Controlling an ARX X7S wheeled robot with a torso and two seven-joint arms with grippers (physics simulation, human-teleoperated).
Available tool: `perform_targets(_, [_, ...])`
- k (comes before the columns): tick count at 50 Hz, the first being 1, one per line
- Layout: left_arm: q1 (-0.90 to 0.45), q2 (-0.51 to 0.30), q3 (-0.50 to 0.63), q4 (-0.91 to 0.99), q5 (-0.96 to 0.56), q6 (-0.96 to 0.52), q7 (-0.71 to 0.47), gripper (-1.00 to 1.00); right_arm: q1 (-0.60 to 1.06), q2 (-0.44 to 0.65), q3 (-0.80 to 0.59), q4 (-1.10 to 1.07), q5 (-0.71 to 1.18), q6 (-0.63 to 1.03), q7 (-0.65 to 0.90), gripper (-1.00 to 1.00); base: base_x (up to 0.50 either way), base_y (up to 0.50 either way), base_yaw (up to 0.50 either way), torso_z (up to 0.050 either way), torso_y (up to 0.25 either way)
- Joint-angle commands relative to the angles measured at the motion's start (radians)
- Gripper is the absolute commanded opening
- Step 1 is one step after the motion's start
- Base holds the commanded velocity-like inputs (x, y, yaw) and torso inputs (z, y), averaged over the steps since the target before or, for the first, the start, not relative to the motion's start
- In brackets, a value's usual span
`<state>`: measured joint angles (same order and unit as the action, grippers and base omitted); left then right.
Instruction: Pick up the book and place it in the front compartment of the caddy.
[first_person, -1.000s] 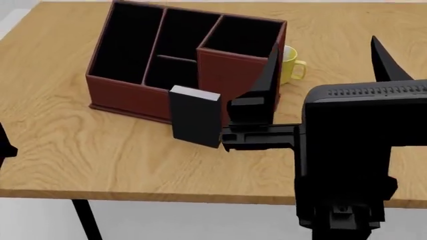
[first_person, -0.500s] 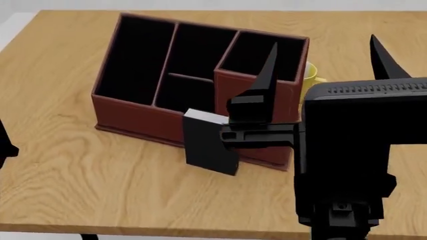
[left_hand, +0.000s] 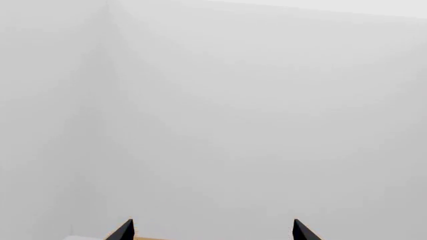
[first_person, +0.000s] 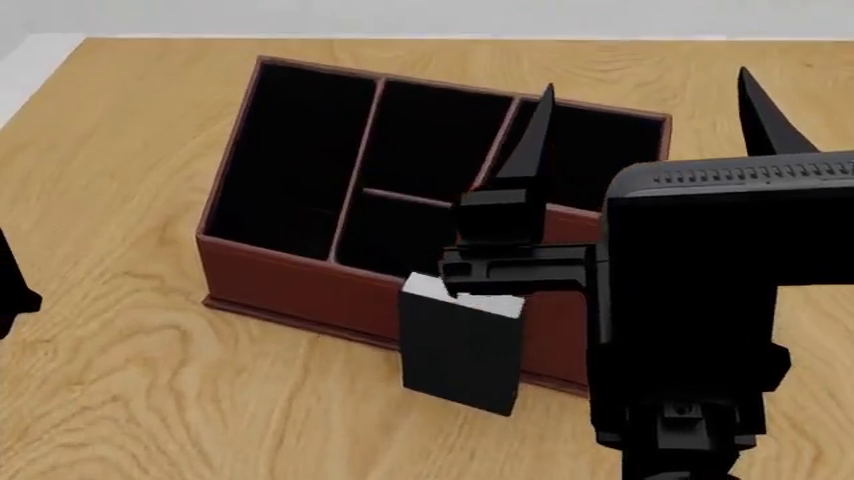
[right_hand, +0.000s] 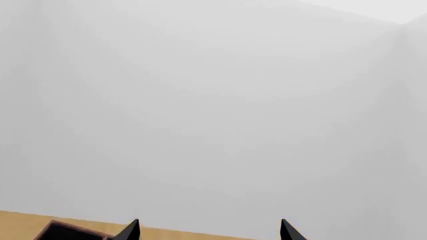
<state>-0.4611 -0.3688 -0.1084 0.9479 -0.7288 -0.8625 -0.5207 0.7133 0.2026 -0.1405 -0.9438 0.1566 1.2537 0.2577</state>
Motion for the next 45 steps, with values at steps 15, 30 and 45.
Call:
perform_targets(15, [0.009,-0.017,-0.007,0.014,-0.036,0.003,-0.024,1.00,0.006,0.001,-0.002,-0.006,0.014,0.007,0.013,1.00,0.26,0.12,0.00,0.000,0.001])
perform_targets(30, [0.007,-0.023,0.007,-0.003,-0.032,0.020,-0.026,1.00,0.026,-0.001,-0.002,0.000,0.025,0.021,0.018,1.00,0.26,0.12,0.00,0.000,0.001])
perform_targets(45, [0.006,-0.028,0.020,-0.010,-0.032,0.032,-0.030,1.00,0.033,0.003,-0.004,0.005,0.033,0.018,0.023,1.00,0.26,0.12,0.00,0.000,0.001])
